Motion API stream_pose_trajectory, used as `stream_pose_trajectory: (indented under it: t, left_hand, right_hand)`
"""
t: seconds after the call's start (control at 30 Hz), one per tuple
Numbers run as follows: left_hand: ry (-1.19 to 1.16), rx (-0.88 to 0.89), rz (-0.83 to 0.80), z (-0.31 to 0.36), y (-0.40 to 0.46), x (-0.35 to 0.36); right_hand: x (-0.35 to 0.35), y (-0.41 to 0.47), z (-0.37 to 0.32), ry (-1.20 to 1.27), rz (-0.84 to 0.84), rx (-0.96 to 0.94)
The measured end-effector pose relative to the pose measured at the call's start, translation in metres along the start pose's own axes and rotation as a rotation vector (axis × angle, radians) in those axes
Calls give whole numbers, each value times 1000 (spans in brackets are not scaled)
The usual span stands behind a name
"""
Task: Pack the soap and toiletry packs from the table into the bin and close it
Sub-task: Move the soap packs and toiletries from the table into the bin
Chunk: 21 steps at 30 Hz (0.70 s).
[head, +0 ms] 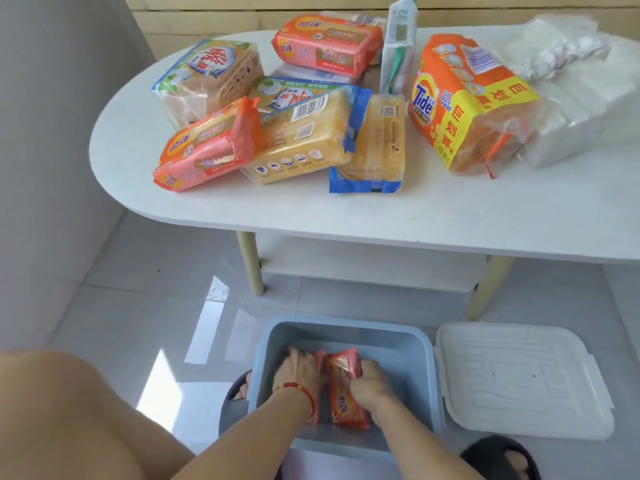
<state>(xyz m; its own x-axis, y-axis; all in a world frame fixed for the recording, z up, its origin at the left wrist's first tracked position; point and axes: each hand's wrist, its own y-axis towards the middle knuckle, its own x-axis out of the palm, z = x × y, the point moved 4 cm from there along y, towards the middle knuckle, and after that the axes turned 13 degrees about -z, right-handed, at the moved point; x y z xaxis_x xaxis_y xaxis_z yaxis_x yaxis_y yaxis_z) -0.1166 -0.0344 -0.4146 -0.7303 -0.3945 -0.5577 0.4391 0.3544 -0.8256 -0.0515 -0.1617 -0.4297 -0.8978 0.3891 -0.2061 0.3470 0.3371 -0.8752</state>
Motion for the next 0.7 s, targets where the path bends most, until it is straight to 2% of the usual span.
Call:
stream_pose_trajectory:
  t: [0.1, 0.17, 0.37, 0.57, 0.7]
  left_hand:
    - [-27, -60, -26, -3, 3, 6]
    - [-118, -55, -25, -5, 5, 11]
    - [-236, -55, -107, -7, 0, 15]
    - [-125, 20, -58, -9, -25, -3]
    - [-184, 62, 33, -21, -63, -37]
  right_hand:
    - [6, -1, -4, -242, 73, 8]
    - [9, -1, -2, -258, 103, 0]
    - [24, -5, -3, -304, -84, 10]
    - [10, -17, -10, -365, -147, 24]
    - [1, -40, -29, -547, -86, -87]
